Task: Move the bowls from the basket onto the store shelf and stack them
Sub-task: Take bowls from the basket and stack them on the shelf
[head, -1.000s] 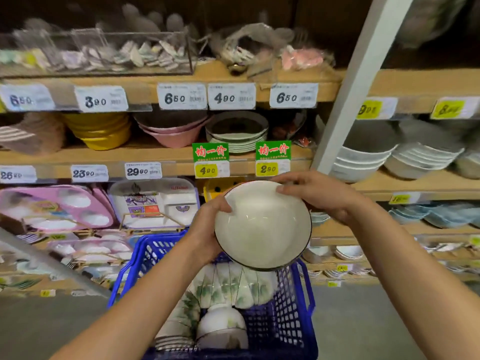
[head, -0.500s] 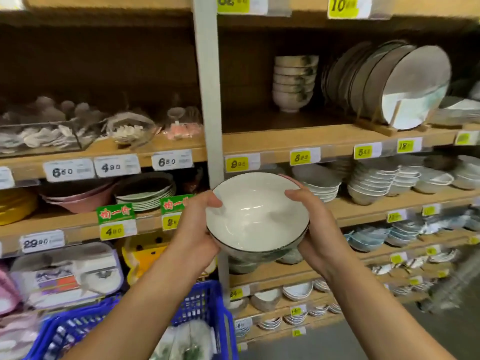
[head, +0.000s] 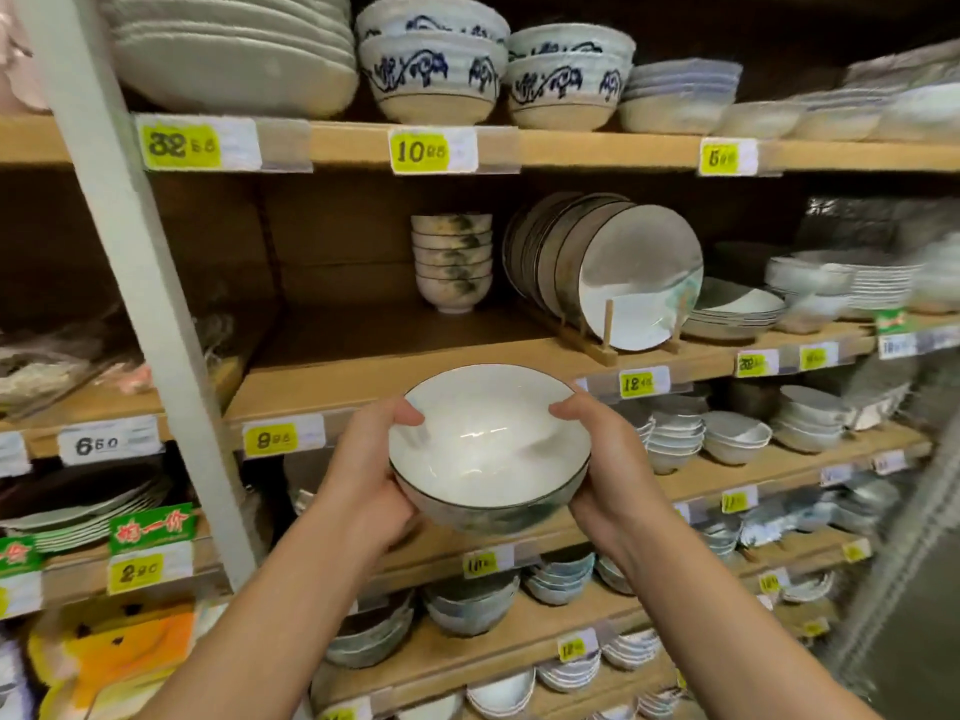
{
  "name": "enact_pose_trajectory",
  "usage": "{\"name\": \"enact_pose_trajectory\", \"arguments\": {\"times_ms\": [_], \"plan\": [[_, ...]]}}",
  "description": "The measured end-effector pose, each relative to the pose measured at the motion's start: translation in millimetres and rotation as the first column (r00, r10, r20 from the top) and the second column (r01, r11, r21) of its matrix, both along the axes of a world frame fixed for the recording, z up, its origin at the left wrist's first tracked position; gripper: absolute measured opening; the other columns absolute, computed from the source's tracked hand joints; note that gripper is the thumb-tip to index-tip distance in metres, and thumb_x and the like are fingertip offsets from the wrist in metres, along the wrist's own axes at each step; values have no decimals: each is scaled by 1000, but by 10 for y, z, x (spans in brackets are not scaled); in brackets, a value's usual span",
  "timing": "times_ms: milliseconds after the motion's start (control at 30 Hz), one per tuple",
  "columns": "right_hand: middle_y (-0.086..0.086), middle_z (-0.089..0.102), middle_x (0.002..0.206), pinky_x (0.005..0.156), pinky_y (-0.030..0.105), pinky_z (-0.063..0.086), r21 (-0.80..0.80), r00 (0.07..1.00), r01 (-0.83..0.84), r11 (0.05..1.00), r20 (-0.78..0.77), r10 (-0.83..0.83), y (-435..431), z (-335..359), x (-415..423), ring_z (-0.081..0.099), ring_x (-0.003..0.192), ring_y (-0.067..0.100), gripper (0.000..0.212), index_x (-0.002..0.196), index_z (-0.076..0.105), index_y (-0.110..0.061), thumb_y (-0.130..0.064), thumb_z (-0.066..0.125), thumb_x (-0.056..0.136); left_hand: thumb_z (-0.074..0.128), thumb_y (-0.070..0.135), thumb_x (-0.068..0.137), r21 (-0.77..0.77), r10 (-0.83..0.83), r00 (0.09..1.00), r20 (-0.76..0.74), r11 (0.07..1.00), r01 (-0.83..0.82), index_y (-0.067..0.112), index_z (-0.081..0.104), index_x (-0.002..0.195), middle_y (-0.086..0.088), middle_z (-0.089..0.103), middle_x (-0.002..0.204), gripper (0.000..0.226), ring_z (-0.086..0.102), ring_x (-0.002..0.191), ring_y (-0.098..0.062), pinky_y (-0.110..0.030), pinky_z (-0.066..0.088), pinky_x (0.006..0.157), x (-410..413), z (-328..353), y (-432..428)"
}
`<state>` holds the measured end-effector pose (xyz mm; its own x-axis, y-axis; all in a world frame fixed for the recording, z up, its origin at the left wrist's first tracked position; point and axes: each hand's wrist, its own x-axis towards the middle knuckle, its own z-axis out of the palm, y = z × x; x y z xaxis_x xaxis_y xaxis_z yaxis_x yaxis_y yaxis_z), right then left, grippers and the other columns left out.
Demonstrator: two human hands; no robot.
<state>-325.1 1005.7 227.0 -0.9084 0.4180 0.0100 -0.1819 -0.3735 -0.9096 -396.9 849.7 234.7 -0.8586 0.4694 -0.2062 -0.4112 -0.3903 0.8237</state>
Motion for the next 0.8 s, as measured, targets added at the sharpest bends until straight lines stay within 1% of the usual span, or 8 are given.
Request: {"name": "enact_pose_trajectory", "arguments": {"times_ms": [67,133,300,400,500,567,667,800], "plan": [[-1,74,77,65,32,50,-35,1000,15,999,4,-14,127,56,-70,63,84,24,24,88,71,-19,-10,49,84,56,16,51,-11,17,1000,10,1000,-17,13,61,117,-15,67,106,67,64,90,-36,-38,57,57,-46,68,122],[-1,74,74,64,32,50,-78,1000,29,997,5,-29,215,100,-158,63,84,25,22,85,71,-18,-9,51,83,55,16,51,-12,27,1000,3,1000,-27,13,63,112,-14,68,102,61,64,88,-35,-37,57,58,-107,136,221],[11,71,104,75,36,53,-146,998,60,987,25,-57,385,145,-500,63,99,31,29,105,68,-13,-13,55,79,53,7,69,-22,100,995,-14,995,-100,15,59,107,-13,63,111,40,61,98,-35,-40,57,70,-349,217,433],[13,69,113,84,38,53,-151,994,106,983,-11,-109,470,137,-733,62,106,31,34,113,65,-11,-16,55,81,52,7,75,-3,130,991,-21,992,-130,16,60,103,-13,65,110,31,62,98,-35,-43,57,77,-543,231,530],[8,68,116,95,44,50,-103,993,115,988,-26,-118,517,105,-971,61,109,28,38,116,66,-18,-18,55,80,49,10,78,2,158,987,-38,987,-158,21,61,111,-12,65,110,37,62,96,-35,-46,59,68,-778,238,638],[6,66,117,97,47,50,-44,991,129,991,-18,-130,513,83,-1129,59,110,27,38,117,64,-21,-17,56,80,47,11,82,15,225,973,-52,974,-224,25,61,112,-9,65,108,36,62,94,-32,-46,60,65,-932,231,737],[8,67,116,97,49,50,-22,988,145,989,-46,-146,487,69,-1365,60,110,28,39,118,61,-21,-13,53,80,44,13,89,58,326,940,-101,945,-322,27,58,124,-7,65,110,40,63,97,-28,-41,60,71,-1122,196,920],[6,65,115,94,48,52,-56,971,232,971,-45,-234,512,71,-1638,60,107,27,46,122,57,-24,-10,52,78,42,14,91,109,417,893,-169,908,-404,28,54,129,1,66,105,42,63,92,-16,-27,52,60,-1272,113,1133]]}}
